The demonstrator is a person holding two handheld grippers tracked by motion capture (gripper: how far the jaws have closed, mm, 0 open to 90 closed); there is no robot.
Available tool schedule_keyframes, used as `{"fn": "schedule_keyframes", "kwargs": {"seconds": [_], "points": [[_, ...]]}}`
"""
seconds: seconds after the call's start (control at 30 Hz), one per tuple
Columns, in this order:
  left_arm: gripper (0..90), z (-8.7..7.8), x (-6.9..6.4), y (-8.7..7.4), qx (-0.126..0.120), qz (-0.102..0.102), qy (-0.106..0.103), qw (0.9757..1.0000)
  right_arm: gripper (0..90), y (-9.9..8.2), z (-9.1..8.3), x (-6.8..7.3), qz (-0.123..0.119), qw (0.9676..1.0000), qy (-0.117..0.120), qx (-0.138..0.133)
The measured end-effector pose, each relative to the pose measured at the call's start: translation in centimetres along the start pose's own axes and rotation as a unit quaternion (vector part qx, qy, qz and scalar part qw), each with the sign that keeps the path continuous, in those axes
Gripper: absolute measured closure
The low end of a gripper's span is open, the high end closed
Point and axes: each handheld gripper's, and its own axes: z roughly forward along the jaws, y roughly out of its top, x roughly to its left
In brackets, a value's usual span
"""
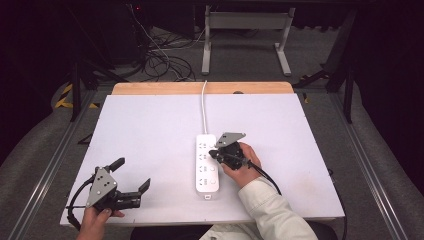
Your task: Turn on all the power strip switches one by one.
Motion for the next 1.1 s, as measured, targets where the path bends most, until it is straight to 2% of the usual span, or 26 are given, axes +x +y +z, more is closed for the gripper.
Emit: {"fn": "schedule_keyframes", "kwargs": {"seconds": [0.03,0.1,0.13,0.2,0.5,0.77,1.0,1.1], "points": [[1.2,0.0,0.0,0.0,-0.002,0.000,-0.002,1.0000,90.0,0.1,-0.5,-0.1,0.000,0.9997,0.008,-0.023],[1.2,0.0,0.1,0.0,-0.002,0.001,-0.001,1.0000,90.0,0.6,-1.9,-0.4,0.030,0.9959,0.035,-0.078],[1.2,0.0,0.1,-0.1,-0.001,0.000,-0.001,1.0000,90.0,0.6,-1.9,-0.4,0.030,0.9959,0.035,-0.078],[1.2,0.0,0.2,-0.1,0.000,-0.001,-0.003,1.0000,90.0,1.0,-2.9,-0.4,0.034,0.9939,0.040,-0.097],[1.2,0.0,-0.1,0.0,-0.002,0.005,-0.002,1.0000,90.0,1.0,-3.3,-0.2,0.018,0.9955,0.026,-0.090],[1.2,0.1,0.1,-0.1,0.001,-0.001,-0.002,1.0000,90.0,1.6,-3.1,-1.0,0.021,0.9965,0.020,-0.078],[1.2,0.1,0.1,-0.1,0.002,0.000,0.000,1.0000,90.0,1.6,-1.4,-2.2,0.020,0.9982,0.006,-0.056],[1.2,0.1,0.1,-0.1,0.002,-0.001,-0.001,1.0000,90.0,1.4,-0.6,-2.9,0.027,0.9986,0.005,-0.046]]}}
